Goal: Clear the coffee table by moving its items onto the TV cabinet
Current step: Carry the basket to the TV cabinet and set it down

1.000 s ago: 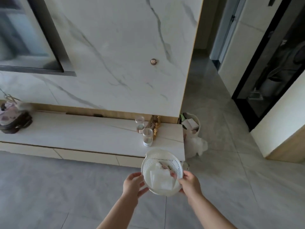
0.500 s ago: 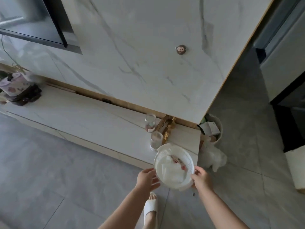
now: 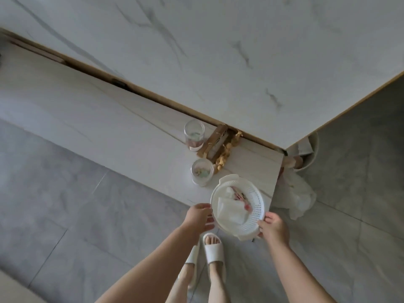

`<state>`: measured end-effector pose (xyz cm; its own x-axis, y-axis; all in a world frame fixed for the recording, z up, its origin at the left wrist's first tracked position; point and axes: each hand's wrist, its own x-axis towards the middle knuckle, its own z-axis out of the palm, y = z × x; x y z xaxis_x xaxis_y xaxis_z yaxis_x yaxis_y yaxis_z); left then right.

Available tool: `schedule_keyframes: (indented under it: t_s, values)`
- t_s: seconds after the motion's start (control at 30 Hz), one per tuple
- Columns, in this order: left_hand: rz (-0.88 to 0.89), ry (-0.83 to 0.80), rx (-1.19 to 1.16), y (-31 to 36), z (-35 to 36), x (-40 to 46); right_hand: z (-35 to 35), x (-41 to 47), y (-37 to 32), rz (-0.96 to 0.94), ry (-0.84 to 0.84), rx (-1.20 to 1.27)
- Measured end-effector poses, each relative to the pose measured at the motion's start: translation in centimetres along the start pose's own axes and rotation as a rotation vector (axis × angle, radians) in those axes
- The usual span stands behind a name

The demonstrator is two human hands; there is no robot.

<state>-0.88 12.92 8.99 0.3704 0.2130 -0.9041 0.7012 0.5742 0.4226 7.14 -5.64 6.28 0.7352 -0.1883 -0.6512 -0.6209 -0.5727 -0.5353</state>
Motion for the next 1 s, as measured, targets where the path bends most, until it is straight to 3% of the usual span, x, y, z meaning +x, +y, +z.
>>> schedule_keyframes:
  t_s: [0.3,0.63,0.73,0.87,1.0]
  values:
    - [-0.134,0.095,-0.041,-1.4,2.6,9.8,4.3,9.4,1.6,0.007,0.020,-0.121]
    - [-0.158,0.099,-0.098,-1.7,3.8,13.1,5.4,12.9,1.7,-0.015,-0.032,-0.223]
    - [-0.152,0.104,-0.075,-1.6,4.1,13.0,5.3,13.0,0.9,-0.033,-0.085,-0.285]
    - [-0.155,0.118,-0.054,-1.3,4.1,10.5,4.3,10.7,-0.8,-0.159,-0.146,-0.541]
    - [-0.120,0.135,-0.028,-0.3,3.4,5.8,3.5,6.3,-3.8,-0.267,-0.358,-0.631]
